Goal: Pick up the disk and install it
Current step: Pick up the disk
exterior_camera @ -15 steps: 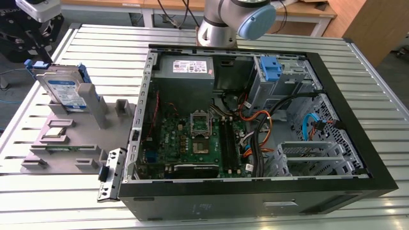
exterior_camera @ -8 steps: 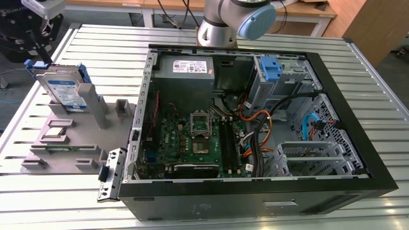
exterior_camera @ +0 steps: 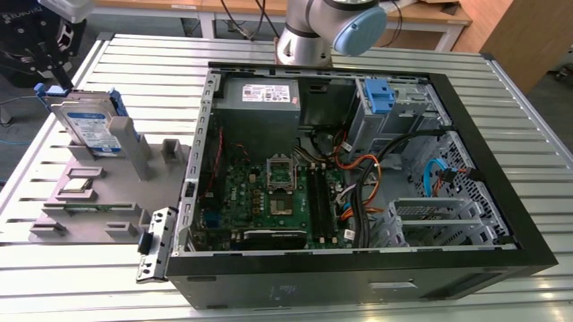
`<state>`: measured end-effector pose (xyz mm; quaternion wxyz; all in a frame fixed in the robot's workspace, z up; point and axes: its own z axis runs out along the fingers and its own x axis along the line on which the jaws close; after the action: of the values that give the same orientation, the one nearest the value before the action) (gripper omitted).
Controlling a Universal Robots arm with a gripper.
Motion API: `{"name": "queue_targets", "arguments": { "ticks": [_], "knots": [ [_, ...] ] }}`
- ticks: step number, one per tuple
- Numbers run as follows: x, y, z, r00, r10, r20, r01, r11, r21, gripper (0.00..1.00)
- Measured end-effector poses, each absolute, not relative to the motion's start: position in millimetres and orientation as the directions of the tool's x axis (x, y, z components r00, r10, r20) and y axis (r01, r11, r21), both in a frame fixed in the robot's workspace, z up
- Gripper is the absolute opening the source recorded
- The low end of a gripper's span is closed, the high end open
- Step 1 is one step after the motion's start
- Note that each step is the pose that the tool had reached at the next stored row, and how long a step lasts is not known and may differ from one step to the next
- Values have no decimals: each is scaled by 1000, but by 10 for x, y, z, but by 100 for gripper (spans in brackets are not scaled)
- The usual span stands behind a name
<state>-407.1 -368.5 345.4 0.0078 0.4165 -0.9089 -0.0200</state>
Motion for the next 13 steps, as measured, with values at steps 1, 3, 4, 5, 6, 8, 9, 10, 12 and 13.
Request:
{"name": "queue_targets", "arguments": {
  "ticks": [1,3,4,5,6,8,9,10,12,13],
  "knots": [
    [-4071,-3685,3453,-639,-769,-3,-768,639,43,10],
    [-4071,-3685,3453,-611,-791,-3,-791,611,43,10],
    [-4071,-3685,3453,-597,-802,-3,-802,596,43,10],
    [-4071,-3685,3452,-583,-813,-3,-812,582,43,10],
    [-4071,-3685,3452,-568,-823,-3,-822,568,43,10],
    [-4071,-3685,3451,-537,-843,-3,-843,537,43,10],
    [-4071,-3685,3450,-522,-853,-3,-852,522,43,10],
    [-4071,-3685,3450,-507,-862,-3,-861,507,43,10],
    [-4071,-3685,3449,-476,-879,-3,-879,476,43,10],
    [-4071,-3685,3449,-460,-888,-3,-887,460,43,10]
  ]
}}
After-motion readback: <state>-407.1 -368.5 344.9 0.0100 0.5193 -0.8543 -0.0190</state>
